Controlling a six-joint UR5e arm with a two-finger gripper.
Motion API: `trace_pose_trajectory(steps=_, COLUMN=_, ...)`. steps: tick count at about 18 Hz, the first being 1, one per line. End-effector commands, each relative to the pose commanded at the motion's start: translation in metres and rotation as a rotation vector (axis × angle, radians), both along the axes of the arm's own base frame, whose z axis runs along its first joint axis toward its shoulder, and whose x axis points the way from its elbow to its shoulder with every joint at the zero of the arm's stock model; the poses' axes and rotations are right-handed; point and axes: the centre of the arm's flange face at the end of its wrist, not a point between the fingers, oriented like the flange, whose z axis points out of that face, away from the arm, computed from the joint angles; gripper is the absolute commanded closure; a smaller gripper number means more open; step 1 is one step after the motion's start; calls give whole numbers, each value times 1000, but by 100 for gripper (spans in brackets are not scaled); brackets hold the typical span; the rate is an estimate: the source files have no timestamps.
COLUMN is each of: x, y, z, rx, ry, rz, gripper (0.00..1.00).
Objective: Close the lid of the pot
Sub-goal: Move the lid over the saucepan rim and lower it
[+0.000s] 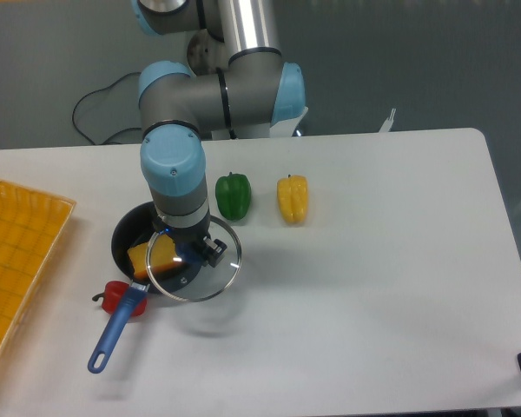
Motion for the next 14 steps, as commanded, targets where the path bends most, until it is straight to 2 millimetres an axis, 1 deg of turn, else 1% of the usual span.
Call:
trace_pose_trajectory(steps=1, x=6, y=1, z=0, rx=-4, ry=-3, rz=-9, gripper=43)
trace_pose_trajectory(steps=4, x=11, y=0, z=3, rx=-12, ry=-7, rz=-15, gripper=43)
trace_pose_trajectory(steps=6, x=27, y=6, z=3, rx=-10, ry=1, rz=-40, gripper=43)
trace_pose_trajectory(steps=7, x=32, y=7, z=4, rx=-13, ry=8, rz=-44, gripper=43)
trace_pose_trajectory(steps=9, x=34, y=7, z=7, rx=-15, ry=22, rz=-46, gripper=43)
trace_pose_trajectory(steps=10, x=38, y=7, z=13, rx=-6, ry=30, rz=-52, gripper=43)
trace_pose_trajectory(steps=12, x=46, y=7, z=15, rx=-17, ry=53, rz=-69, gripper=43)
trace_pose_trajectory(steps=14, x=54, y=7, z=12, rx=-25, ry=66, rz=-82, gripper=43)
